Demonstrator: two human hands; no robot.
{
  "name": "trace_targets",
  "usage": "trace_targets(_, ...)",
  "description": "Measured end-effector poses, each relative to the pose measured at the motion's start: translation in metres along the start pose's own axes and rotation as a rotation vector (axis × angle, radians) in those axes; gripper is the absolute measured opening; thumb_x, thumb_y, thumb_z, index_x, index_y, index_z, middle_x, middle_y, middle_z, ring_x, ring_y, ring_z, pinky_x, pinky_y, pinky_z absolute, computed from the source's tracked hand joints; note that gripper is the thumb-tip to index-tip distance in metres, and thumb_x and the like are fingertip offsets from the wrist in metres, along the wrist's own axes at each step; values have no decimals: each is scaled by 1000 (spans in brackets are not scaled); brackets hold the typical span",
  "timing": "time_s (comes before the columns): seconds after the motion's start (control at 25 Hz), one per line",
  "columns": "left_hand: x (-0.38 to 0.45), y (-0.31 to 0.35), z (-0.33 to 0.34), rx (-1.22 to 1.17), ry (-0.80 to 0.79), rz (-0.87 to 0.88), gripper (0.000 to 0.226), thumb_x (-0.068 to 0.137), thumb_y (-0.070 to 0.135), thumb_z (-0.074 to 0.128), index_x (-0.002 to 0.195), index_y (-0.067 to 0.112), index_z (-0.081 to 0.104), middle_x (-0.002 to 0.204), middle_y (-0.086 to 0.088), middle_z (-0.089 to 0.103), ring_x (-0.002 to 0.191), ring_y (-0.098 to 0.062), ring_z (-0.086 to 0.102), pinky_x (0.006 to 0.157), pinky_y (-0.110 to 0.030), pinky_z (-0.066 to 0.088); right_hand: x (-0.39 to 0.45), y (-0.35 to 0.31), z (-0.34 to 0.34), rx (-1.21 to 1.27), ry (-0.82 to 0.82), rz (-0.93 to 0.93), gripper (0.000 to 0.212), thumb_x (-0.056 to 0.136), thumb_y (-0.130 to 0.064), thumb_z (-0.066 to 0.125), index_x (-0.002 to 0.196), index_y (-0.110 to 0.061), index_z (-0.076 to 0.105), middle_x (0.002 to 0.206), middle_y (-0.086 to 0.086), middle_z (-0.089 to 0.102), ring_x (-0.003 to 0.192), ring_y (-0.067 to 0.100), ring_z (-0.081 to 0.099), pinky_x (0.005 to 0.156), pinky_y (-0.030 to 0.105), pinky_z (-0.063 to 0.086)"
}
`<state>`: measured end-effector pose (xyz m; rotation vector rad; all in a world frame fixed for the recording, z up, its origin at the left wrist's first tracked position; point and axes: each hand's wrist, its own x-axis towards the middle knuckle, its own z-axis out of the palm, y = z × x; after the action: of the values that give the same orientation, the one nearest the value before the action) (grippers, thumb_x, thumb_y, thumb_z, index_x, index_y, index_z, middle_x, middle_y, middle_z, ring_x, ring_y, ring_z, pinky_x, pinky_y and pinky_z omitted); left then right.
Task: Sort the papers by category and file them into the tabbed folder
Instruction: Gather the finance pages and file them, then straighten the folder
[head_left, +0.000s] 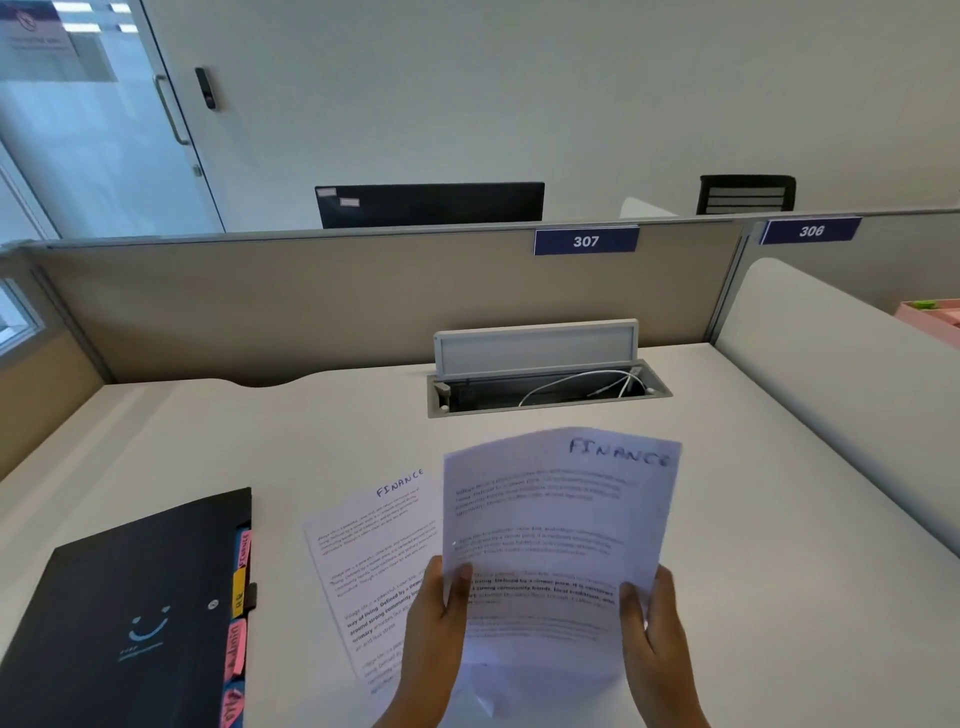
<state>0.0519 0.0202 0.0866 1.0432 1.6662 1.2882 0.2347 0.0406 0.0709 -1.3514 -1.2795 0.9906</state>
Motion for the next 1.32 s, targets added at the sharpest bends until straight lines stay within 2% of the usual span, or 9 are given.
trace_targets(0.2,8,-42,-8,163,-18,-105,18,93,32,40,83,24,52,87,8,57,81,-9,56,62,-14,39,3,36,-6,-163,-18,110,23,96,-11,36,91,-31,46,85,-3,61,79,20,59,63,21,41)
trace_targets(0.36,27,-71,-31,299,287,-124,4,89,21,55,87,23,59,113,-5,55,115,-25,48,99,-39,39,26,49,-16,-150,7,274,20,93,-6,43,99,-21,55,90,7,64,83,25,58,67,31,42)
trace_targets(0.48,35,-82,-51,352,471,-348,14,86,14,59,99,14,64,128,-17,52,123,-33,42,107,-47,30,39,73,-18,-74,-10,519,18,90,-2,46,96,-10,61,86,12,67,85,31,62,82,40,49)
trace_targets(0.56,38,-82,-61,289,533,-500,24,87,12,56,110,12,60,134,-20,44,123,-35,40,108,-47,29,43,88,-19,2,-38,666,18,90,-3,46,97,-4,63,89,16,68,86,35,64,85,49,52)
trace_targets(0.84,52,-80,-74,-207,520,-709,46,88,18,58,128,3,42,119,-24,54,92,-32,58,85,-45,50,44,89,-28,248,-70,799,16,92,-10,49,90,-4,63,76,14,72,67,27,67,58,33,57)
trace_targets(0.92,53,-77,-70,-254,405,-690,34,89,21,56,112,-3,53,102,-20,63,70,-25,59,60,-33,49,44,90,-28,265,-77,795,16,92,-9,49,89,-3,63,71,14,73,61,26,68,55,33,58)
trace_targets(1.0,48,-75,-60,-139,270,-620,25,92,21,51,100,-1,59,93,-17,67,69,-24,59,51,-26,40,43,87,-28,275,-92,795,16,92,-9,49,88,-3,63,68,12,73,58,25,67,53,32,57)
trace_targets(1.16,34,-85,-41,210,122,-479,27,93,9,44,118,4,55,116,-19,62,97,-32,59,83,-35,49,41,82,-29,286,-120,775,15,92,-8,50,91,-1,63,72,14,73,59,25,67,53,31,57)
trace_targets(1.32,29,-75,-56,333,276,-376,32,95,8,37,123,4,52,121,-19,59,106,-33,56,95,-39,43,38,80,-30,286,-182,746,15,91,-1,49,95,-3,63,90,17,72,69,28,70,54,32,58)
